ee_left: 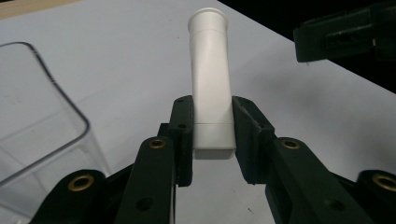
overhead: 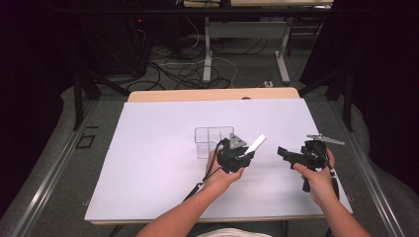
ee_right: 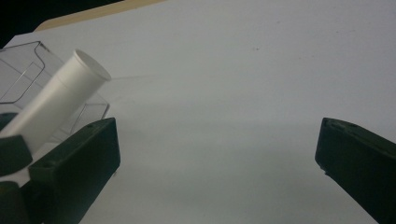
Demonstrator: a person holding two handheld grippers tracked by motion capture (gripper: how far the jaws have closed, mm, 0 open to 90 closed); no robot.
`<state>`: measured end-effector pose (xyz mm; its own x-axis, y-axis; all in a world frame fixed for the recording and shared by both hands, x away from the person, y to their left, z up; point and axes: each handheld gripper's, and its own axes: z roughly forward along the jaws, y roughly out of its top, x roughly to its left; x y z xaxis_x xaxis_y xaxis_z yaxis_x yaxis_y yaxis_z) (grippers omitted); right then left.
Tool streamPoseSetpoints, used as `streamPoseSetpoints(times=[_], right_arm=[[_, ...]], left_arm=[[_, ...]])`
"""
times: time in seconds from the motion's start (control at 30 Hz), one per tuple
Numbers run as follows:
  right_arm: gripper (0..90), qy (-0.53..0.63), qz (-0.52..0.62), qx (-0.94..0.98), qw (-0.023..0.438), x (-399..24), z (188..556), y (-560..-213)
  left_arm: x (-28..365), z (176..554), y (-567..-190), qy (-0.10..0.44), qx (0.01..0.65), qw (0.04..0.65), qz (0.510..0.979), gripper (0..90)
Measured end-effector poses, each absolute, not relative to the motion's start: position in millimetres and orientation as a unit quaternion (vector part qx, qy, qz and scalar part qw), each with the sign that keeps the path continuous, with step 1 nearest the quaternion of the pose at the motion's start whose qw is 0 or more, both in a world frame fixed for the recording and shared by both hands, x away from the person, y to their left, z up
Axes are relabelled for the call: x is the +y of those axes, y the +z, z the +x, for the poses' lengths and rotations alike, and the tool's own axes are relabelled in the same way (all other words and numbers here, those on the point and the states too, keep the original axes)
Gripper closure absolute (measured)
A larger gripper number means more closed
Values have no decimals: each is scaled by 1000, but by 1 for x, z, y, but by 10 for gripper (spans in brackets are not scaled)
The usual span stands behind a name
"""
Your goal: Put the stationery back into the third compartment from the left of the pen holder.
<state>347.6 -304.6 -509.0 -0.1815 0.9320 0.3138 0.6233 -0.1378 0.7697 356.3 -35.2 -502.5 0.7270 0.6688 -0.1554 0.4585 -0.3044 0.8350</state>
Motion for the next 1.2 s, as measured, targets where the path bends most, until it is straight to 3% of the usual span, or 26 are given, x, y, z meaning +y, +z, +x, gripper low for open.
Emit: streamPoseSetpoints(times=[0.13,0.23,0.4,0.77,0.93,1.2], right_arm=[[66,435,615,635,171,-300,348,-506],[178,429,612,643,168,-297,348,-505],[186,426,600,658,159,-288,351,-503],[203,477,598,639,77,-254,357,-489],[222,492,601,627,66,-245,361,-488],[320,524,620,584,4,-239,367,-488]], left_arm=[[-23,357,-498,114,359,472,797,712],[-16,357,-497,117,369,480,788,712],[-5,356,-495,115,387,487,775,712],[7,356,-491,126,398,496,761,712],[9,356,-492,124,404,495,759,712],[2,358,-495,123,403,499,758,712]])
